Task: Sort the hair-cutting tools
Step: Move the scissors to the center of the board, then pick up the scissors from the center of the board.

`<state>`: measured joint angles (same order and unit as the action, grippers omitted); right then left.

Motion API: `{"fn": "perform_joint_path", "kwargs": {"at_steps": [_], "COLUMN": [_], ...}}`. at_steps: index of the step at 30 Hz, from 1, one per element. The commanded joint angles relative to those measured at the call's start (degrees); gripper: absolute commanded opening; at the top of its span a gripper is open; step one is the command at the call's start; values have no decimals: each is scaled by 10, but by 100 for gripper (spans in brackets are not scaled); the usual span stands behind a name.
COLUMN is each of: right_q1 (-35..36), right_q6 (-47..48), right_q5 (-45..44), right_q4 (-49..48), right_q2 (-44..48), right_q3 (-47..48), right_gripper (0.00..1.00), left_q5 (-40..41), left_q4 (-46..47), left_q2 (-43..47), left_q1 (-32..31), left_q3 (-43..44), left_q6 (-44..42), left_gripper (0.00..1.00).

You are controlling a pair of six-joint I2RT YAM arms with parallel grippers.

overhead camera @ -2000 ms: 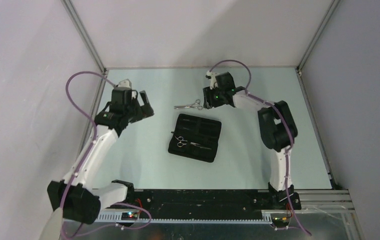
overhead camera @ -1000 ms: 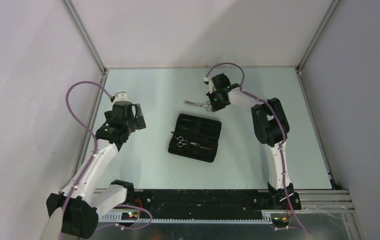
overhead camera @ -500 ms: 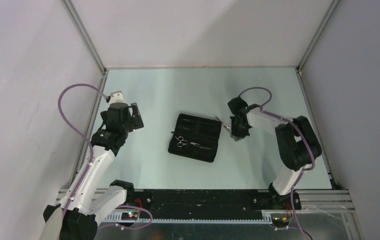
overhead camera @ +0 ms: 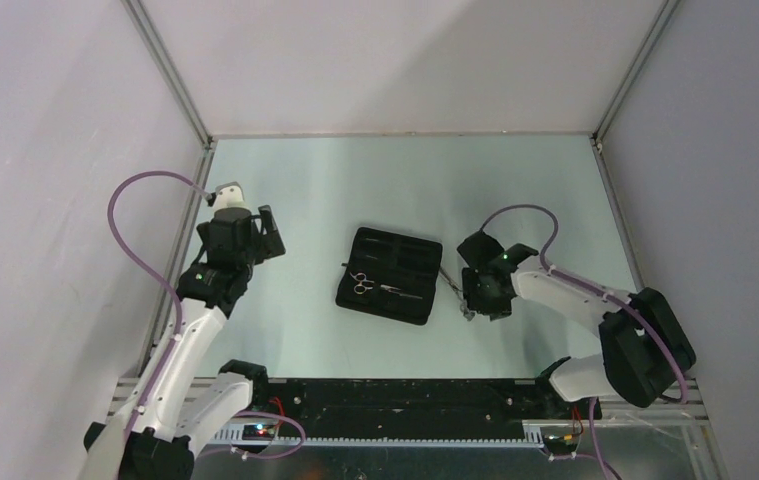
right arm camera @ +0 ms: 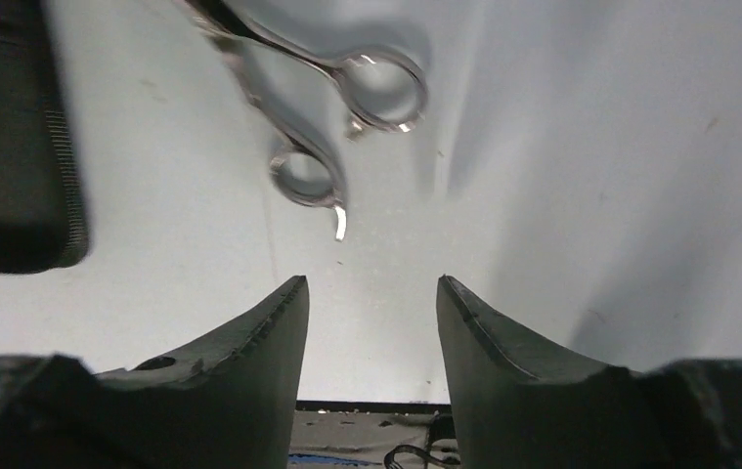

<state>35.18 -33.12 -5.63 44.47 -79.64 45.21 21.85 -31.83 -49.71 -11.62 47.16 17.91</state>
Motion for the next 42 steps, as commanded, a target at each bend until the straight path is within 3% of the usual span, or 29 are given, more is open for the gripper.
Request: {"fn": "perform_joint_path", "kwargs": {"at_steps": [1, 5, 12, 21, 25, 33, 42], "right_q1": [3, 3, -18, -39, -41, -38, -19], "right_q6": [101, 191, 255, 301, 298, 262, 243], "right_q5": [-8, -4, 14, 43, 40, 26, 42], "right_q4": [-27, -53, -78, -76, -65, -37, -91], "right_q2": [10, -52, -185, -271, -290, -263, -124], "right_q3": [69, 128, 215, 250, 255, 233, 166], "right_gripper": [57, 62, 61, 50, 39, 1, 0], "left_q5": [2, 1, 2, -14, -36, -100, -199], "left_q4": [15, 15, 15, 16, 16, 28, 93], "left_q2": [-4, -15, -35, -50, -58, -35, -1], "left_q1": [1, 1, 1, 1, 1, -15, -122], "left_q3": [0, 1, 5, 6, 11, -2, -38], "left_q6": [-6, -6, -8, -9, -10, 3, 128], "left_gripper": [95, 95, 95, 95, 95, 95, 95]}}
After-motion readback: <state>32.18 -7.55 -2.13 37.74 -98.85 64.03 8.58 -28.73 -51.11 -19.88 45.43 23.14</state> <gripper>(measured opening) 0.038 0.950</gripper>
